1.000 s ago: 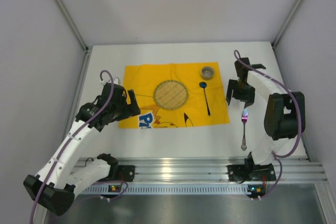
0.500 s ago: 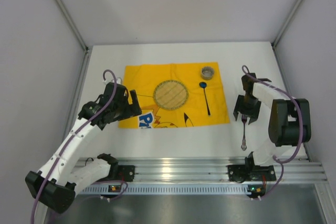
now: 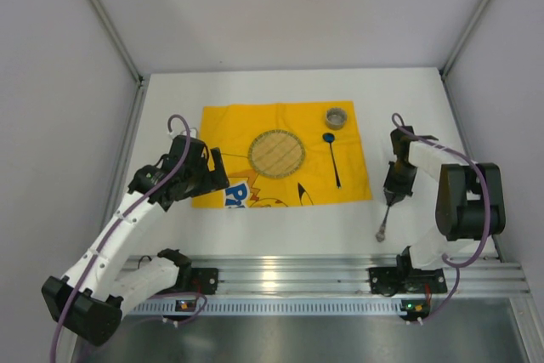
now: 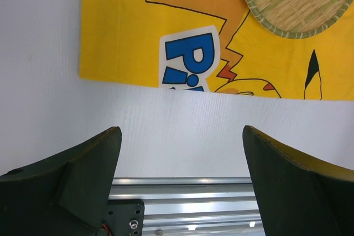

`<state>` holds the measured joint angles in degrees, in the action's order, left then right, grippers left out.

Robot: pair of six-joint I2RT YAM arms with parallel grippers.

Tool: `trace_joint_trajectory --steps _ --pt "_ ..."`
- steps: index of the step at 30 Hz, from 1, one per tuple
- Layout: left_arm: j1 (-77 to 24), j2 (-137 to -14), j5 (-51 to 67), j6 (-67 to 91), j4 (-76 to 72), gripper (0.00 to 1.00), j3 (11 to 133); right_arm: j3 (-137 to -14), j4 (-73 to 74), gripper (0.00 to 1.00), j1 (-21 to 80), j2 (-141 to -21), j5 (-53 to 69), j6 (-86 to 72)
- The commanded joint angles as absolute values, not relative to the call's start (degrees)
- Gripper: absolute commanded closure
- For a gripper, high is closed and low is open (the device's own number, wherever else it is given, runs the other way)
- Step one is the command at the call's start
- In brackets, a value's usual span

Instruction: Set the dinner table for one person

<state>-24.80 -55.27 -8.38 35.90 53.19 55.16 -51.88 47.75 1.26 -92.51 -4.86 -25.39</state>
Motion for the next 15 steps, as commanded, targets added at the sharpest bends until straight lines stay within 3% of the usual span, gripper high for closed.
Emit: trace_joint_trajectory --steps 1,7,15 --pt "-25.0 -54.8 -9.1 36.4 52.5 0.04 56.8 -50.3 43.4 1.00 1.0 -95.2 -5.1 -25.6" --pt "-25.0 -55.1 -9.0 36.4 52.4 0.04 57.6 -59.9 48.4 1.00 1.2 -94.4 -8.8 -23.4" --pt "-25.2 -64.5 -2.1 32.9 44.5 0.05 63.3 -90.0 62.6 1.00 8.0 -95.2 -4.0 -26.1"
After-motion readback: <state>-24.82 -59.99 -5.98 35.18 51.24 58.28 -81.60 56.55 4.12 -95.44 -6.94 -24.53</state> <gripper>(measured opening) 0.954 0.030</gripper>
